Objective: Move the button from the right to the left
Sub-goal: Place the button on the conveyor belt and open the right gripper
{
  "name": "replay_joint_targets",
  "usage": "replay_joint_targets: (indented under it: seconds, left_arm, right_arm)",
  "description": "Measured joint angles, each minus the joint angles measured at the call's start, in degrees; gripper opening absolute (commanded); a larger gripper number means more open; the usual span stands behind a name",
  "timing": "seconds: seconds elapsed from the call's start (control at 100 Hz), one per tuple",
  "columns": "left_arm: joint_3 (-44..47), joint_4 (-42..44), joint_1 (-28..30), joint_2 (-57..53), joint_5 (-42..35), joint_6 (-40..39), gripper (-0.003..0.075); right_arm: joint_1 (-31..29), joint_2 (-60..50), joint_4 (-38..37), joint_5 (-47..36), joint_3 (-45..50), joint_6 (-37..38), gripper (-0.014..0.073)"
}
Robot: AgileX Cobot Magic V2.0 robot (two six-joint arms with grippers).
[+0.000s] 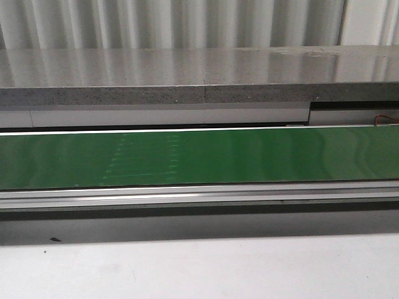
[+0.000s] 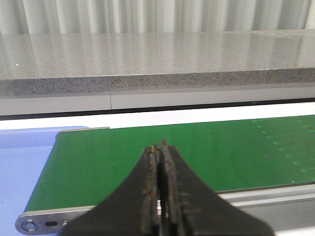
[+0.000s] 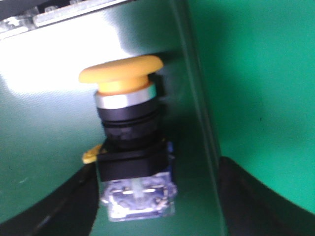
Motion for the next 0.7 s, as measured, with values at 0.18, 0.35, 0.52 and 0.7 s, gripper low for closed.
replay_joint_targets:
  seconds: [0.18, 0.35, 0.52, 0.7]
  left_arm:
    - [0.00, 0.00, 0.00, 0.00, 0.00, 0.00, -0.0020]
    - [0.00, 0.00, 0.00, 0.00, 0.00, 0.00, -0.0020]
    - [0.00, 0.00, 0.00, 0.00, 0.00, 0.00, -0.0020]
    - [0.00, 0.00, 0.00, 0.00, 0.00, 0.00, -0.0020]
  right_arm:
    - [3.05, -3.47, 0.14, -2.20, 0.15, -6.41, 0.0527]
    - [7.98, -10.12, 0.40, -5.98, 4.53, -9.91, 0.0336]
    - [11.04, -18.10, 0.64, -11.35, 13.29, -10.51, 0.0025]
    - [11.97, -27.89, 0.64, -16.44, 23.27, -10.51, -0.0068]
